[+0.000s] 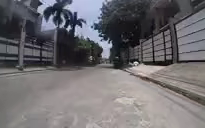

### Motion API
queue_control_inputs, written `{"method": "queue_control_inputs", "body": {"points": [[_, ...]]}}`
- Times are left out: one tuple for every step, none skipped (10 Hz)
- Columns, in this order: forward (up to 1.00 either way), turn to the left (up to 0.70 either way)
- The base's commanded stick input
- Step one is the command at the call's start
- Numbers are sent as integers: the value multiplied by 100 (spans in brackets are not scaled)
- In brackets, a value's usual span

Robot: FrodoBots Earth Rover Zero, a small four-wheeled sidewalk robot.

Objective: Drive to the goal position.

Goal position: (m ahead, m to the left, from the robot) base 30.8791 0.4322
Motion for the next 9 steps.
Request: {"method": "queue_control_inputs", "body": {"points": [[85, -34], [85, -34], [85, -34], [85, -34], [85, -34], [85, -25], [85, -9], [85, 0], [85, 0]]}}
